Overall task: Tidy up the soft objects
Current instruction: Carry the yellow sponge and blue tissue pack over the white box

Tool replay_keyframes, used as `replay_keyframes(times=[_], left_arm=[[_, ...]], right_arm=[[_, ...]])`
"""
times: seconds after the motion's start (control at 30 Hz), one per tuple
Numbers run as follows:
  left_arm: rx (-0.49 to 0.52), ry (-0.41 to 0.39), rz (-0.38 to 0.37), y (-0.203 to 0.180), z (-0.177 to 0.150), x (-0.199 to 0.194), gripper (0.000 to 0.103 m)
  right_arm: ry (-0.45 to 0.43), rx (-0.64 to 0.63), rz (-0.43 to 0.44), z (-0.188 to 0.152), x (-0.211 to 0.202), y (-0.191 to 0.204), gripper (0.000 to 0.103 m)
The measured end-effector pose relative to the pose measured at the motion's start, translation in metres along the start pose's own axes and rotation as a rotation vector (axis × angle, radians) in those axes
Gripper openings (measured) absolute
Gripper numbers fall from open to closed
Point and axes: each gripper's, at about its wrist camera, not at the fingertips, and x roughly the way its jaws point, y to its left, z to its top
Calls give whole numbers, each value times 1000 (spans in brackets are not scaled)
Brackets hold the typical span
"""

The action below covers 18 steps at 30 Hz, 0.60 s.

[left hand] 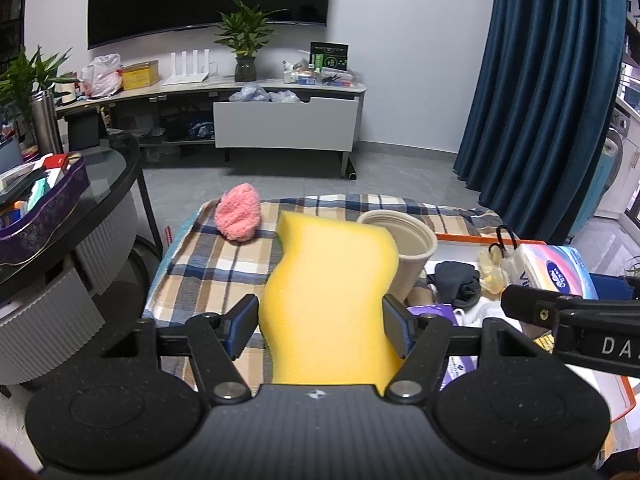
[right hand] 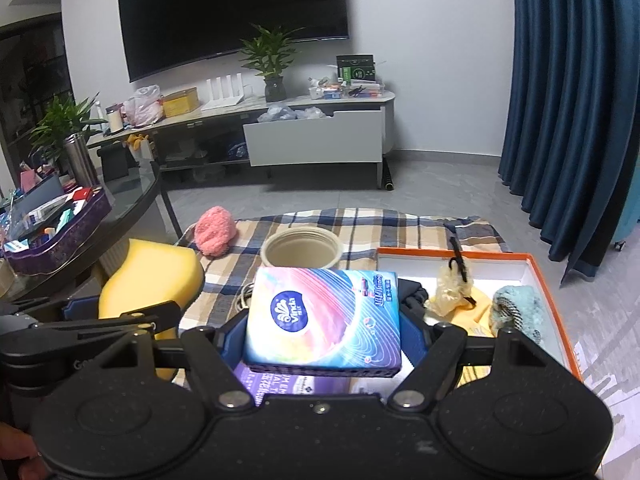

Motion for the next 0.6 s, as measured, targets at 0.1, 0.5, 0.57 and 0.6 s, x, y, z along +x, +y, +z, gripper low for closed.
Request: replay_keyframes(times=[0.1,0.5,0.57,0.6], left_arm=[[7,0,-11,-6,-1,0,67],[35,6,-46,-25,-1,2,67],[41,7,-52,-27,-2,2,67],[46,6,-55,-29,-2,2,67]], right_arm=[[-4,11,-6,-1,-3,-7,89],[-10,46,-27,-6,-11,-26,89],[-11,50,-34,-6,-12,-28,89],[-12,53,-37,-6,-13,-28,89]])
